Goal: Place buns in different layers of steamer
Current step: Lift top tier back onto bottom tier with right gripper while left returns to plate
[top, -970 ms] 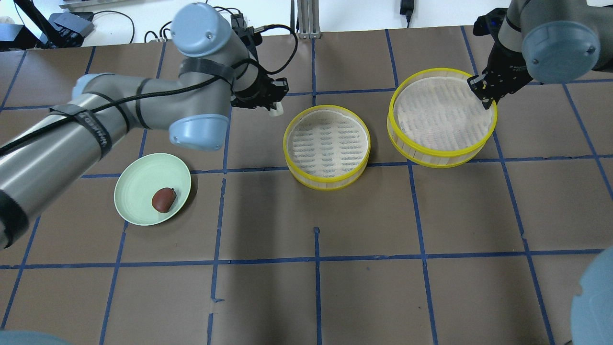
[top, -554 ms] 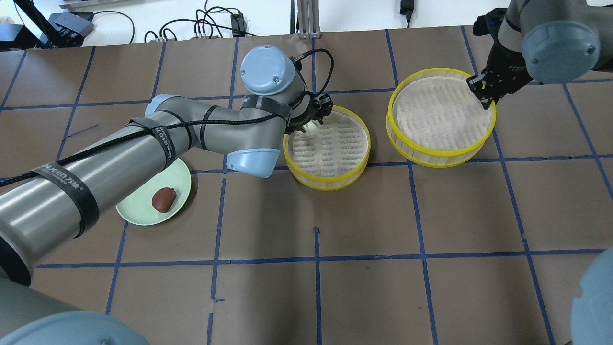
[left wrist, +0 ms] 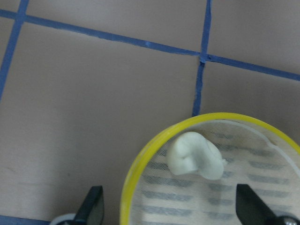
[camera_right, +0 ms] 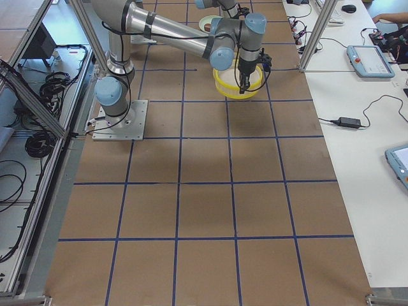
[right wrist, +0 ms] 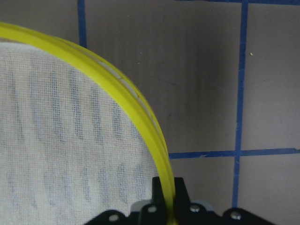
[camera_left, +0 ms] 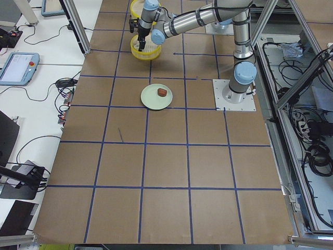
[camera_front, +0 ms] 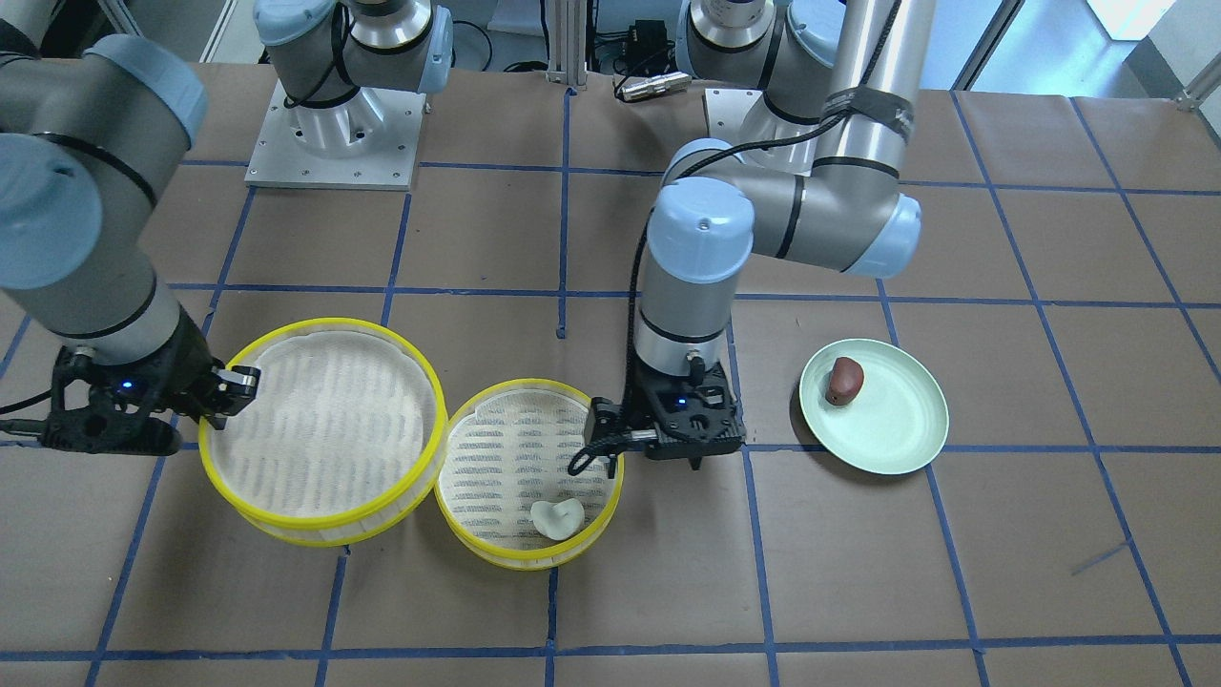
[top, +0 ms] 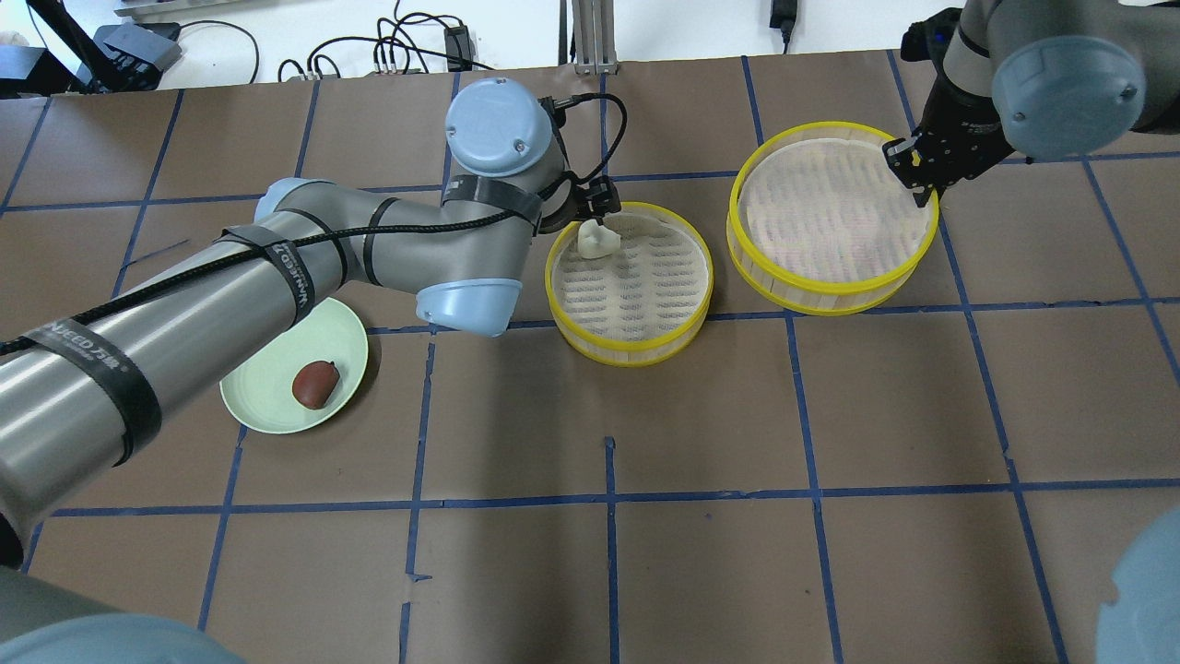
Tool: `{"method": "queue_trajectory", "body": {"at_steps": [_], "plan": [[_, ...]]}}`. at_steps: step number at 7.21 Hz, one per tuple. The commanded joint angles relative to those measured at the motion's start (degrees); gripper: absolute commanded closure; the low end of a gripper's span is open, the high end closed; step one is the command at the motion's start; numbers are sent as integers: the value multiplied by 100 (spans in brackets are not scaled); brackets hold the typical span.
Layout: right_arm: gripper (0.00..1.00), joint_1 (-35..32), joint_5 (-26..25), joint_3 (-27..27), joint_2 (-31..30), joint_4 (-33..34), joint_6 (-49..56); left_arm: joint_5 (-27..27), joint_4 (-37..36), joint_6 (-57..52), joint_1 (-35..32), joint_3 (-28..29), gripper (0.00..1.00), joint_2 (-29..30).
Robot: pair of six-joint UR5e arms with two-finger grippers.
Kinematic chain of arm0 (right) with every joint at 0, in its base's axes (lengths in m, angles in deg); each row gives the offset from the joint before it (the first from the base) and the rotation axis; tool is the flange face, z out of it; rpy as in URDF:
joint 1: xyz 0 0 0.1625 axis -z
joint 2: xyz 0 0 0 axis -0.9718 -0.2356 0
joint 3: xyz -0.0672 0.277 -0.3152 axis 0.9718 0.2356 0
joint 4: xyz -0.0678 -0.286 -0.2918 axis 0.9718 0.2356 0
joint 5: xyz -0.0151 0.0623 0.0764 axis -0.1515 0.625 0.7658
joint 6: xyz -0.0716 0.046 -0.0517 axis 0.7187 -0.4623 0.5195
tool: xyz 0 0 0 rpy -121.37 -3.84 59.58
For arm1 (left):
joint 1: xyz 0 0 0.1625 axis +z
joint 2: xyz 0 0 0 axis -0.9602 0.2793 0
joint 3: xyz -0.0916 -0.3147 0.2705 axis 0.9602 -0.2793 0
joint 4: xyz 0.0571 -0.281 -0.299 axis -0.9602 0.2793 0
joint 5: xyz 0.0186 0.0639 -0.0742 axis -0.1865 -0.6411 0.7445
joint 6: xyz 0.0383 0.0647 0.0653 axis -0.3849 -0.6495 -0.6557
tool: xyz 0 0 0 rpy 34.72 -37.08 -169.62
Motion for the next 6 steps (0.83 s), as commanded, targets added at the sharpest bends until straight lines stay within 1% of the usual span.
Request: {"method": "queue_trajectory", "body": {"at_steps": [1,2,3,4,5,6], "plan": [[93,-484,713,42,139,33,-1313,-19,436,-1344,927,-592,0,-449],[94,-728,779,295,418,33,-1511,-36,447,-1959,1384,-1031,0,-590],[94,-1140,702,463,613,59,-2000,-341,438,-2548,1815,-1401,0,-678],[94,-1396,501,447,754,94,-2153,-414,429,-3050,2211,-1570,0,-731],[94,-1468,429,438,781,112,-2232,-397,438,-3551,2598,-1763,0,-741],[94,-1486,359,430,895,112,-2381,-379,403,-3800,2837,-1974,0,-741]]}}
